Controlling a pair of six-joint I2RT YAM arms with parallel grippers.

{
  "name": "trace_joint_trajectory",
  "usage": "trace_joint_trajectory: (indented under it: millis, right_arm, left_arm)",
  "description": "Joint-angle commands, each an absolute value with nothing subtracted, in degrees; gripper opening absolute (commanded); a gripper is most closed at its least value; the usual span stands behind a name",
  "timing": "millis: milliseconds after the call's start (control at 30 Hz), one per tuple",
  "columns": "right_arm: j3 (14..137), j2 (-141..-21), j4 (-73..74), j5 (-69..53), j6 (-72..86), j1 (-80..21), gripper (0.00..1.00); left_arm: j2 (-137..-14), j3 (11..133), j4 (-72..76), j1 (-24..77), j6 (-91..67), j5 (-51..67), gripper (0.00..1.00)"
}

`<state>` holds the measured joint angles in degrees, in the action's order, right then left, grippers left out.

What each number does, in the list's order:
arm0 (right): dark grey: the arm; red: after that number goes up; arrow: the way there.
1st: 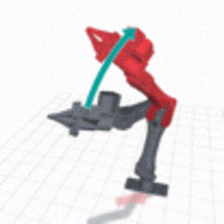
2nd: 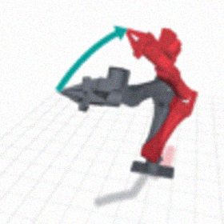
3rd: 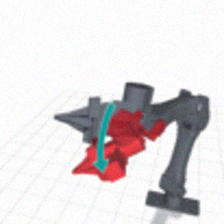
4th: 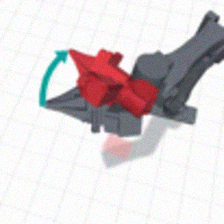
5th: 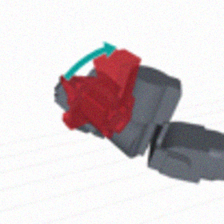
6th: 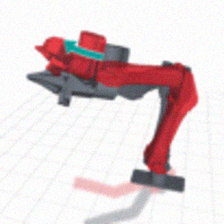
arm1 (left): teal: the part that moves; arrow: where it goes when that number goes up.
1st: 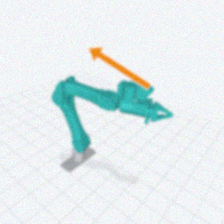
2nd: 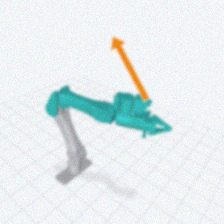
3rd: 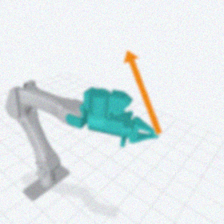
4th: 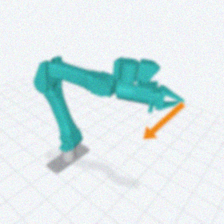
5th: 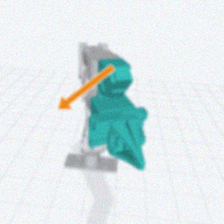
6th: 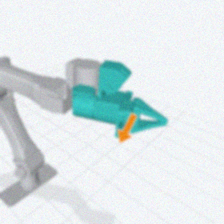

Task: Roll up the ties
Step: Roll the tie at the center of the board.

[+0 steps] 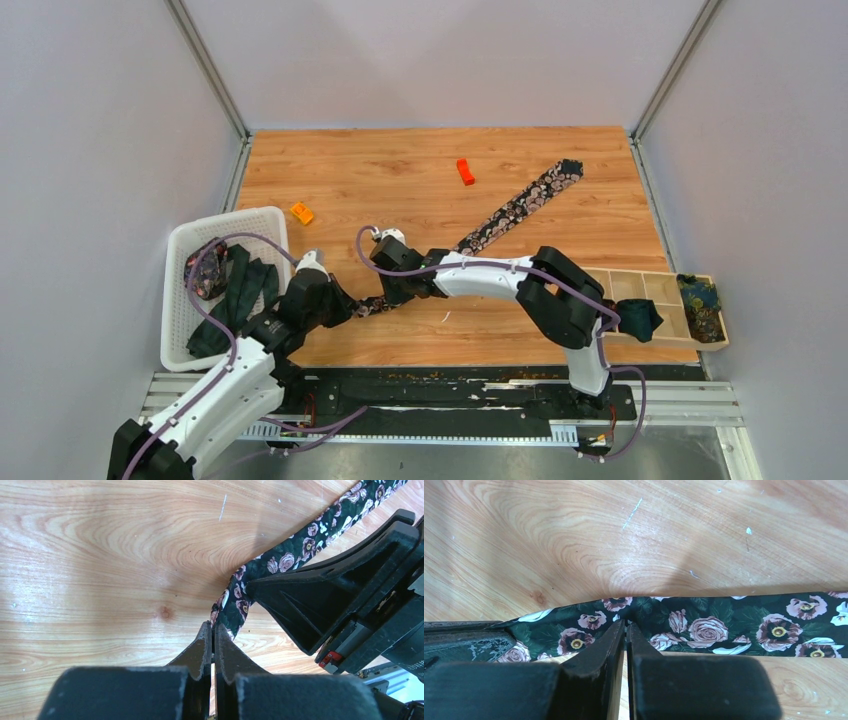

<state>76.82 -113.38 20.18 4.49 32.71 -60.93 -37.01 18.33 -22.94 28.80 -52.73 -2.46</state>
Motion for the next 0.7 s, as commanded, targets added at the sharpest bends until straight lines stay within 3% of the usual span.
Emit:
trace_joint_trajectory:
  millis: [0,667]
  right_arm:
    - [79.6,-114.8,20.1,4.4,32.4,-62.1,0.08]
    - [80.7,-115.1,17.7,2.1,32.0,-63.4,0.07]
  left_arm:
    - [-36.4,21.7,-23.8,28.7,-51.4,-3.6,0.00]
    - [-41.4,27.1,-24.1,28.7,-48.4,-4.8,0.00]
